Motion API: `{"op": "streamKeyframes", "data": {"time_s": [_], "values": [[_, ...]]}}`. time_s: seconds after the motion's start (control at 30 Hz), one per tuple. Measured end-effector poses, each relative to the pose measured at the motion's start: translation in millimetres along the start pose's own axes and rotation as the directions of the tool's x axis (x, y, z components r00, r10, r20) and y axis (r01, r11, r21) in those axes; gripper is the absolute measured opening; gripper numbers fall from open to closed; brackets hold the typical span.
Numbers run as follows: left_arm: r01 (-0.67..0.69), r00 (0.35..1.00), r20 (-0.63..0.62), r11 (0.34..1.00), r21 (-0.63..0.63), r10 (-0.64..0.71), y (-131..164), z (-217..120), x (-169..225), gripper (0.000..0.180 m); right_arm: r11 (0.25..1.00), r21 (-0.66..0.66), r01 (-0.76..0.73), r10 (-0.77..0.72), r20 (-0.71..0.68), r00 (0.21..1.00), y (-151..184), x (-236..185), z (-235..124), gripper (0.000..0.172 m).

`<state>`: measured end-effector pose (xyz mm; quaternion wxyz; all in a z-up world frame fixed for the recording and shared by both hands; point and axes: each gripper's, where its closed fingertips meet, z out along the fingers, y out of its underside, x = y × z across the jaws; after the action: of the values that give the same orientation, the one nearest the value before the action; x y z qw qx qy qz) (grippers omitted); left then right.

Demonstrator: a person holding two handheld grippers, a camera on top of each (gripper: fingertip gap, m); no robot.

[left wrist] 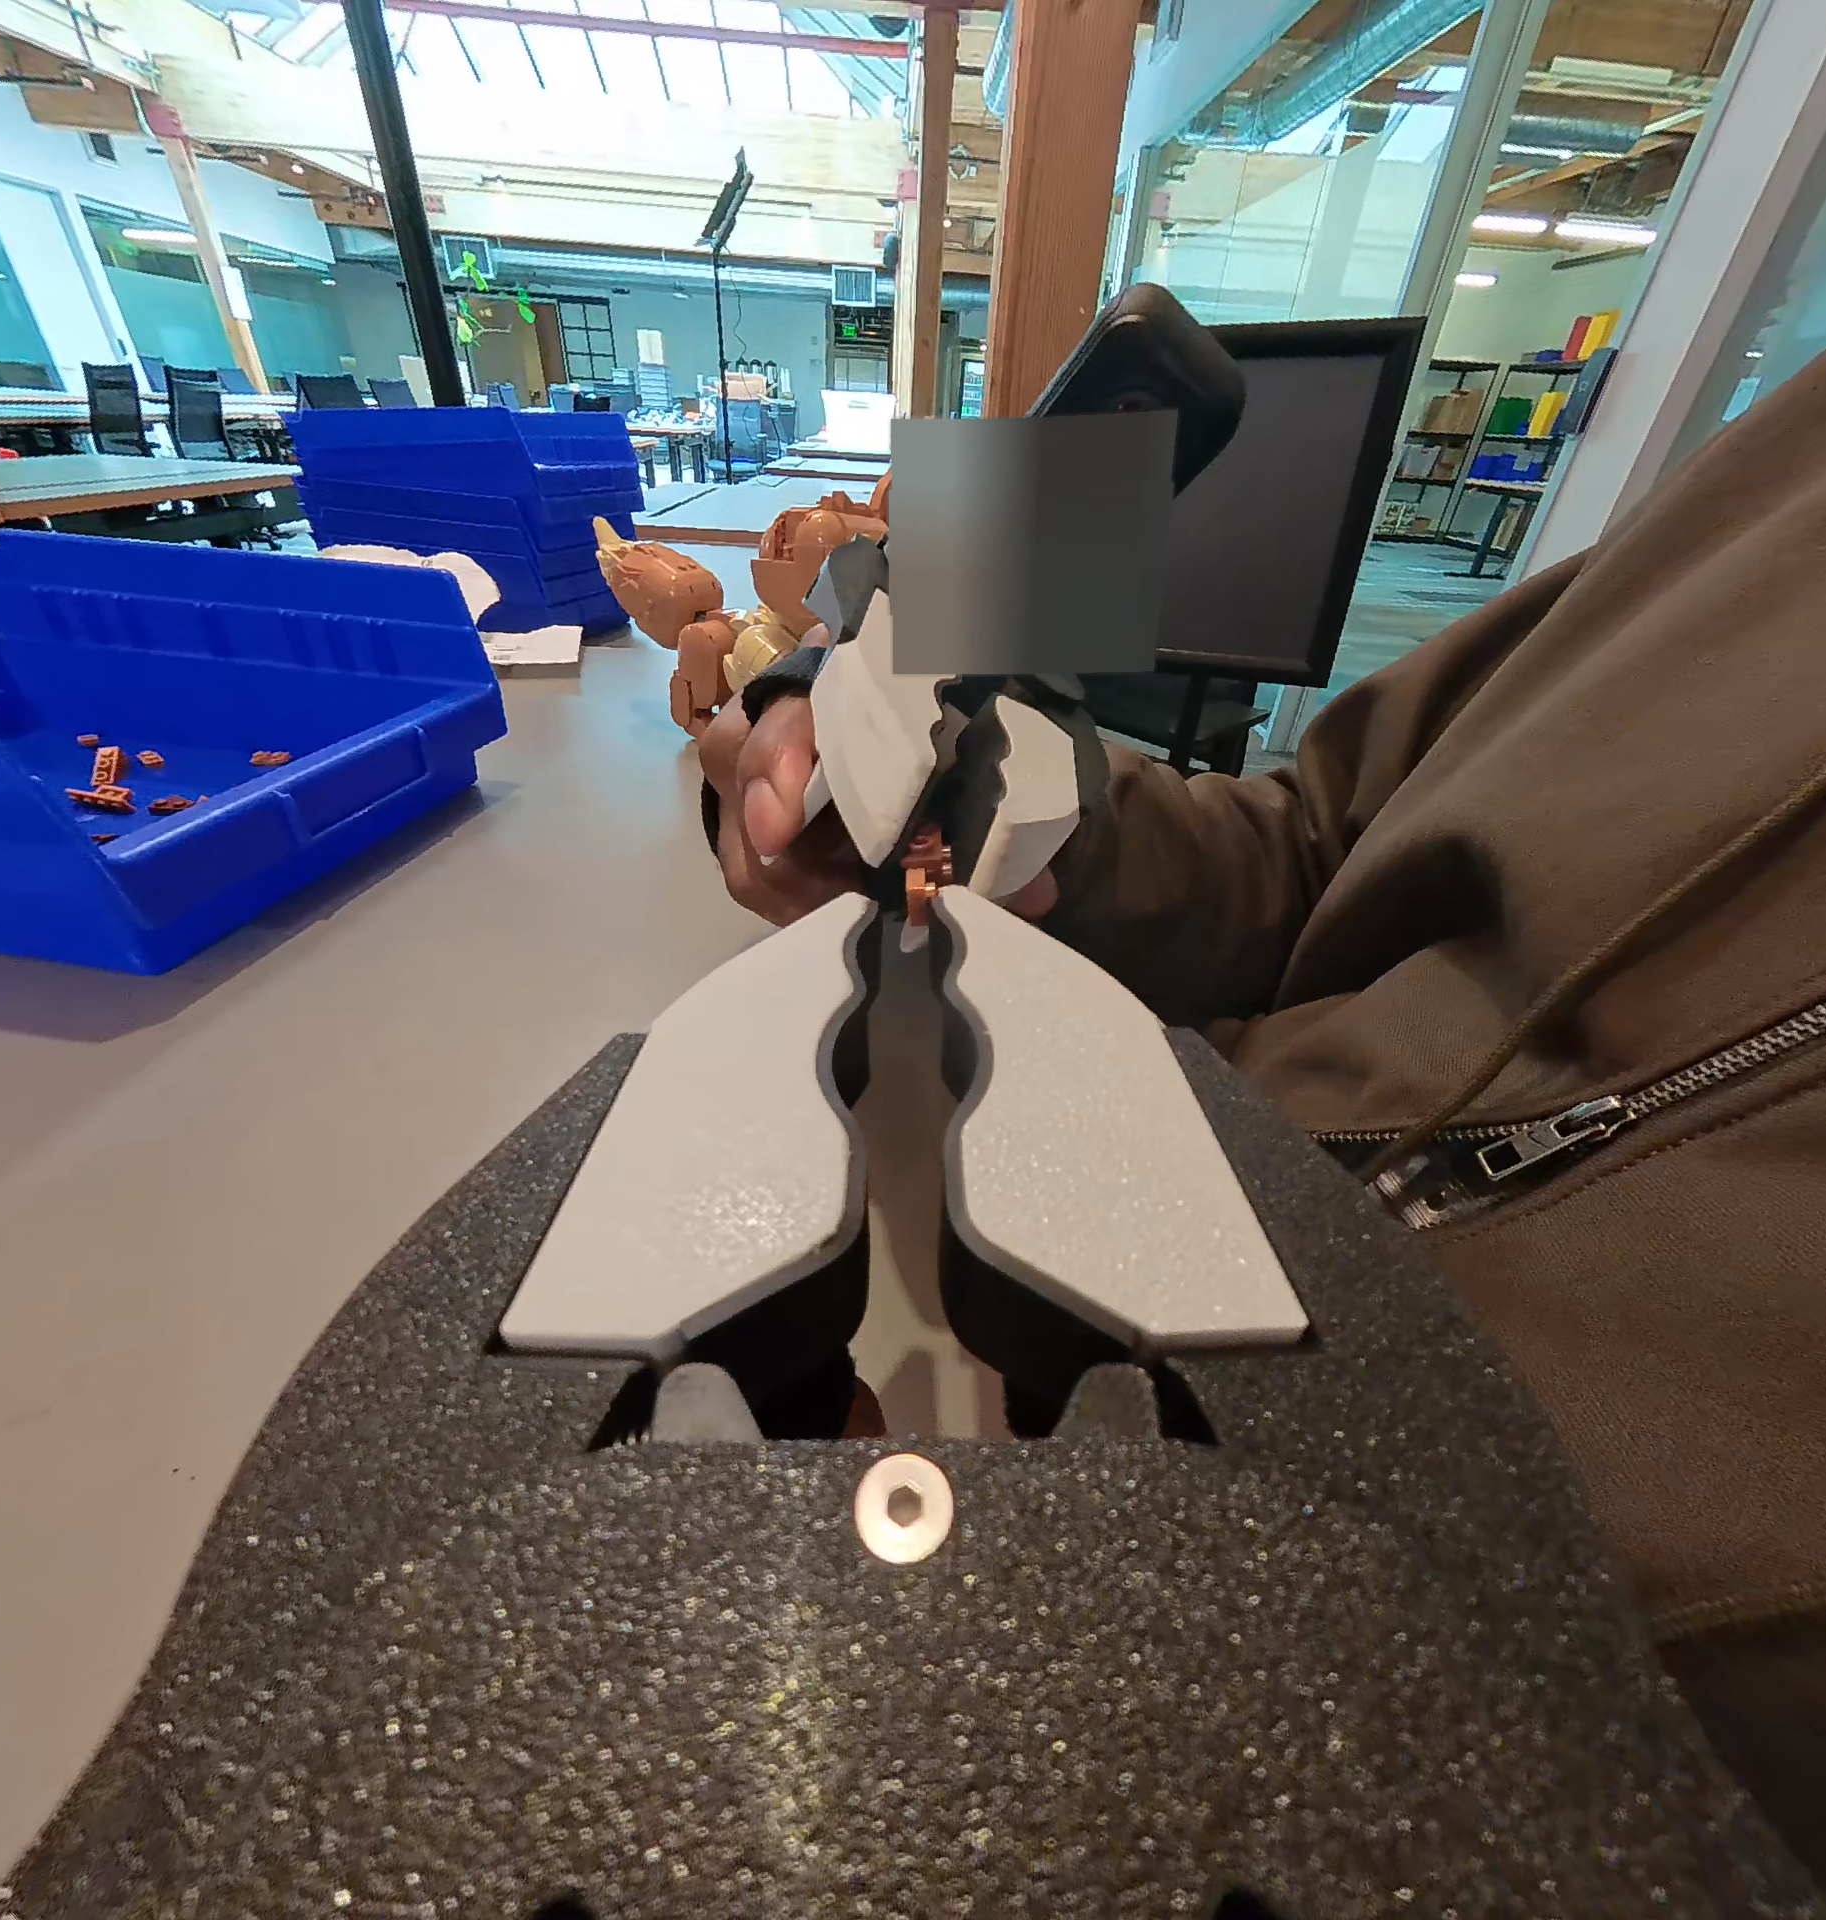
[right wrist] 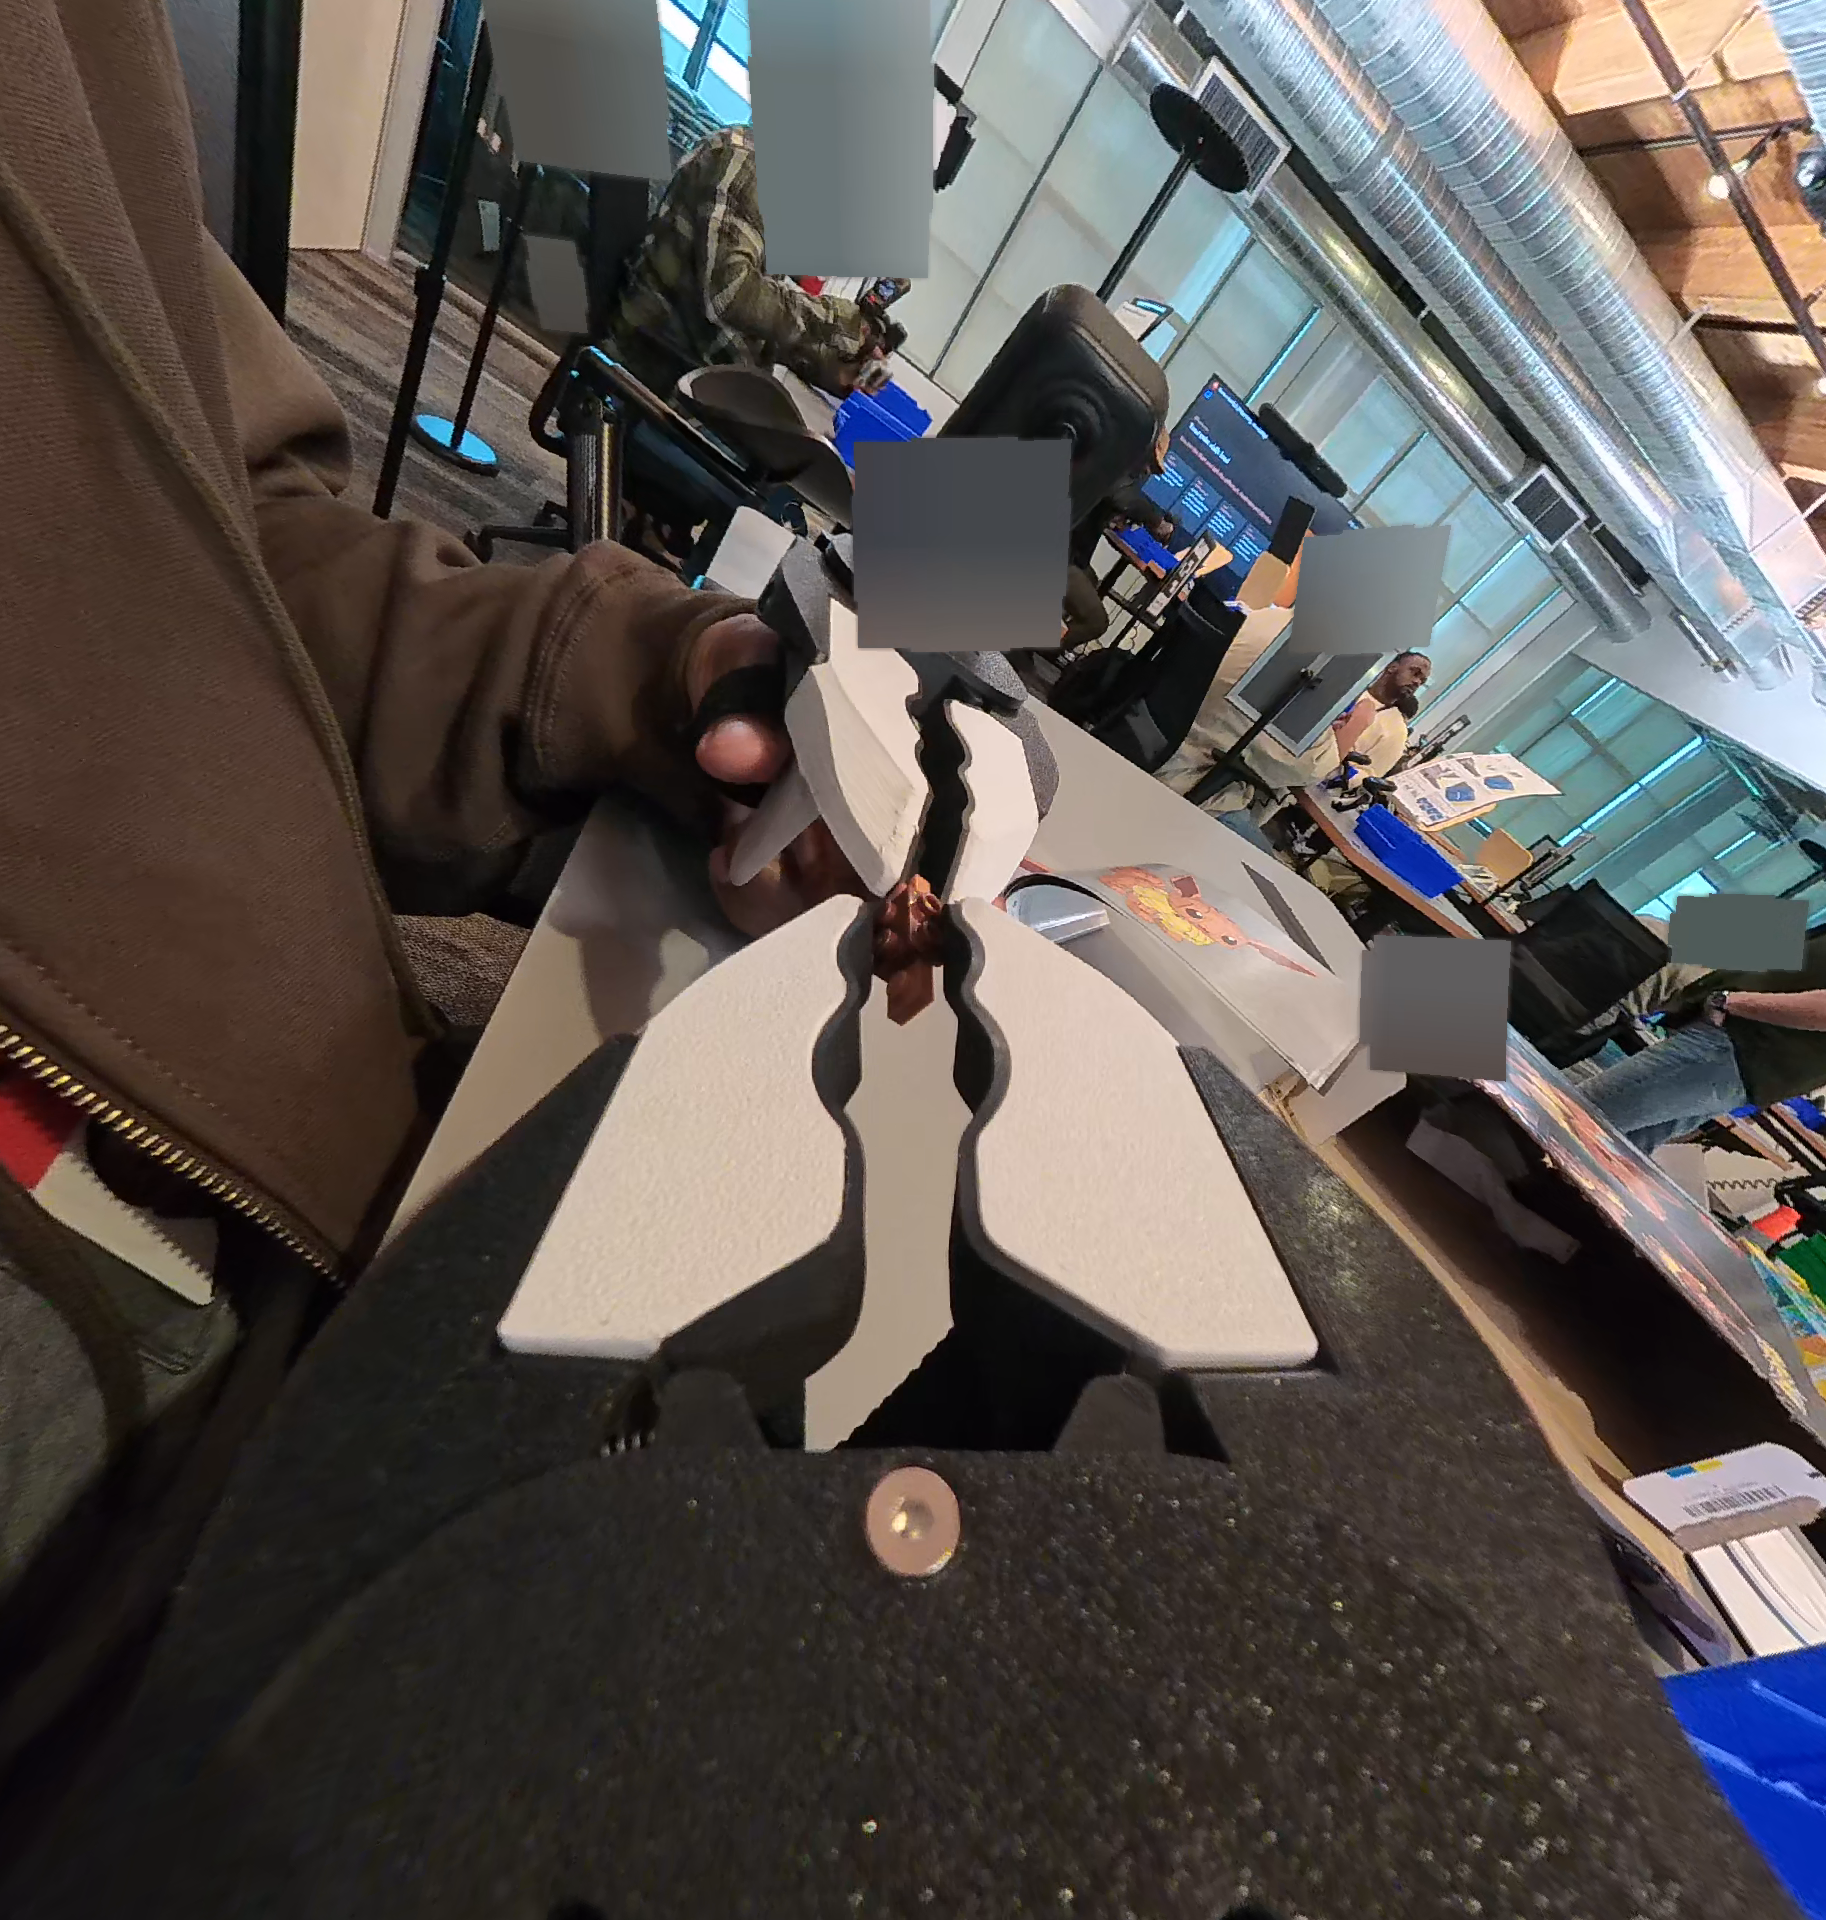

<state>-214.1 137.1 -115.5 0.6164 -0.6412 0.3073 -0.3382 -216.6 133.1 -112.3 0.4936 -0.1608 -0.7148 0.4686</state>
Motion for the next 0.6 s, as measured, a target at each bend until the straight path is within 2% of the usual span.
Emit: {"op": "streamKeyframes", "data": {"time_s": [0.37, 0.6], "values": [[-0.014, 1.0, -0.014, 1.0, -0.009, 0.014, 1.2, 1.5, 3.1, 0.01, 1.0, -0.006, 0.004, -0.004, 0.003, 1.0, 1.1, -0.9, 1.3, 0.012], [-0.021, 1.0, -0.021, 0.999, -0.025, 0.021, 3.4, 3.2, 4.4, 0.005, 1.0, -0.005, 0.004, -0.004, 0.008, 1.0, 1.1, -2.1, 2.8, 0.012]]}}
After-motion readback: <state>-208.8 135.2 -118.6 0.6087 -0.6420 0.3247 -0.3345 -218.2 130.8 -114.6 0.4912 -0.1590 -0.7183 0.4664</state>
